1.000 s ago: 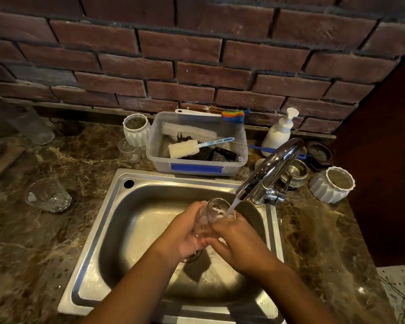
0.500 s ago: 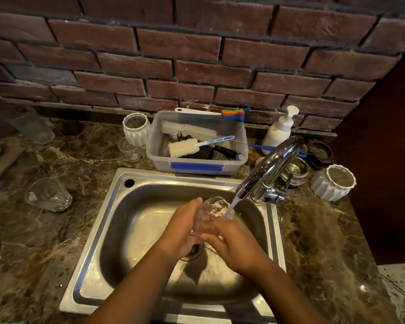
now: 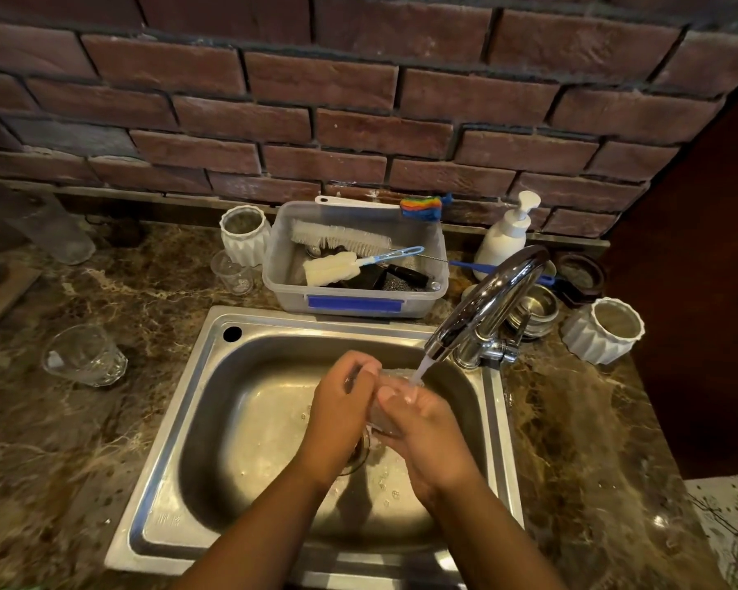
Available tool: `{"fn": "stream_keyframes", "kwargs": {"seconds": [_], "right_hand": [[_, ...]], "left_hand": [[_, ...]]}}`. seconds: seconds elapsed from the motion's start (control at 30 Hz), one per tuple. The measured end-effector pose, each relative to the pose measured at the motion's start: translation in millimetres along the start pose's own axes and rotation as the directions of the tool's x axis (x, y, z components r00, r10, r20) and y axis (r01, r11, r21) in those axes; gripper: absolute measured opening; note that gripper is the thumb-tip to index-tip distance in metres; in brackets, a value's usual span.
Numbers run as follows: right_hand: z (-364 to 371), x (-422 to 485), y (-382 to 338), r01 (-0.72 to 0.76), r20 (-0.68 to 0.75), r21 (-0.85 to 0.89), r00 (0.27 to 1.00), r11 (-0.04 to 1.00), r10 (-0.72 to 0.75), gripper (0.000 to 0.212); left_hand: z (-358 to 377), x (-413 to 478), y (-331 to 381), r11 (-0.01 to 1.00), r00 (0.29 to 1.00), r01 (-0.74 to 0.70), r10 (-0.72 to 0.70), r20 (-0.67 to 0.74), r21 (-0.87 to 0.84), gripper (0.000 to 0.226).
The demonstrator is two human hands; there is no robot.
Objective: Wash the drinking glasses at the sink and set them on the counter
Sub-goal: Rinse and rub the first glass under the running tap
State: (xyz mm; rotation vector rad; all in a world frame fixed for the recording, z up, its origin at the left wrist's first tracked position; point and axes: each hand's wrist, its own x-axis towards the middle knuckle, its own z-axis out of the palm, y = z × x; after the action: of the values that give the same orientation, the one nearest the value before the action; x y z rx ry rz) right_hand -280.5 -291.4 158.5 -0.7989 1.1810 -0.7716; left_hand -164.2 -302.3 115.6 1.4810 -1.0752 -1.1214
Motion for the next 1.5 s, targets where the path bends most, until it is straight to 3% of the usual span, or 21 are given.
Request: {"fn": "stream_keyframes", "kwargs": {"seconds": [0.07,0.17,0.23,0.3,0.37,0.43,0.5,0.53,0.6,0.7,0.8,0.87,0.9,0.97,1.03,1.1,1.17,1.23,1.33,1.4,1.5], "right_hand": [[-8,-1,-2,0.228,0.097,-0.356,0.973,0.906,-0.207,0.027],[-22,2,-6,0.467,0.390,-0.764,0.884,0.445,-0.258,0.026],[-27,4,-8,0.513,0.477,-0.834,0.855,0.204,-0.201,0.025],[-24,1,-7,0.484,0.437,-0.835,0.872,0.262,-0.221,0.022],[-12,-4,-4,0.384,0.273,-0.733,0.922,0.562,-0.274,0.020],[-1,-6,-3,0.224,0.032,-0.451,0.972,0.864,-0.235,0.024],[6,-8,-3,-0.002,-0.068,-0.012,0.998,1.000,0.001,0.023],[5,-7,-4,-0.099,-0.031,0.166,0.994,0.981,0.106,0.023],[0,-4,-7,-0.157,0.012,0.225,0.987,0.962,0.158,0.025],[-8,-3,-9,0.077,0.023,-0.254,0.997,0.964,-0.074,0.025],[-20,-3,-12,0.412,0.327,-0.694,0.911,0.590,-0.251,0.028],[-28,1,-14,0.509,0.464,-0.790,0.861,0.341,-0.209,0.027],[-29,1,-13,0.519,0.482,-0.809,0.855,0.277,-0.193,0.026],[-23,-1,-9,0.491,0.433,-0.817,0.869,0.302,-0.240,0.024],[-11,-4,-3,0.383,0.230,-0.733,0.917,0.562,-0.326,0.022],[0,-3,1,0.196,-0.055,-0.424,0.969,0.884,-0.241,0.022],[7,2,-1,-0.038,-0.153,0.005,0.987,0.999,0.039,0.022],[7,4,-2,-0.116,-0.140,0.115,0.981,0.987,0.132,0.022],[0,3,0,0.126,-0.088,-0.308,0.983,0.943,-0.160,0.024],[-13,5,1,0.341,0.122,-0.529,0.937,0.777,-0.329,0.023],[-31,8,-7,0.474,0.378,-0.667,0.880,0.574,-0.287,0.020]], "left_hand": [[-3,6,6,0.970,0.977,0.209,-0.202,0.071,-0.123,0.024],[-10,9,17,0.701,0.772,0.635,-0.578,0.264,-0.323,0.029],[-11,7,19,0.569,0.683,0.729,-0.641,0.351,-0.380,0.027],[-6,5,15,0.589,0.717,0.690,-0.633,0.292,-0.419,0.026],[3,4,11,0.743,0.831,0.536,-0.547,0.097,-0.401,0.027],[9,2,6,0.931,0.949,0.287,-0.308,-0.067,-0.226,0.029],[7,-4,0,0.999,0.994,0.036,-0.038,-0.104,-0.014,0.028],[5,-6,-2,0.998,0.995,-0.044,0.048,-0.090,0.041,0.025],[1,-5,-2,0.993,0.994,-0.096,0.100,-0.049,0.074,0.023],[2,5,10,0.993,0.993,0.116,-0.116,0.004,-0.023,0.024],[-4,12,19,0.748,0.807,0.589,-0.557,0.194,-0.304,0.028],[-10,12,19,0.593,0.694,0.719,-0.635,0.339,-0.362,0.027],[-11,12,17,0.566,0.679,0.733,-0.639,0.362,-0.376,0.026],[-5,11,13,0.614,0.732,0.677,-0.621,0.280,-0.406,0.026],[6,9,10,0.788,0.863,0.488,-0.499,0.073,-0.376,0.026],[14,3,3,0.961,0.971,0.218,-0.230,-0.058,-0.169,0.026],[14,-3,-3,0.999,0.994,0.052,-0.052,-0.101,-0.005,0.025],[10,-3,-5,1.000,0.997,0.009,-0.008,-0.077,0.021,0.022],[6,4,3,0.987,0.988,0.154,-0.153,0.013,-0.055,0.022],[1,9,11,0.883,0.904,0.428,-0.413,0.112,-0.193,0.026],[-12,13,17,0.620,0.707,0.707,-0.610,0.359,-0.339,0.028]]}}
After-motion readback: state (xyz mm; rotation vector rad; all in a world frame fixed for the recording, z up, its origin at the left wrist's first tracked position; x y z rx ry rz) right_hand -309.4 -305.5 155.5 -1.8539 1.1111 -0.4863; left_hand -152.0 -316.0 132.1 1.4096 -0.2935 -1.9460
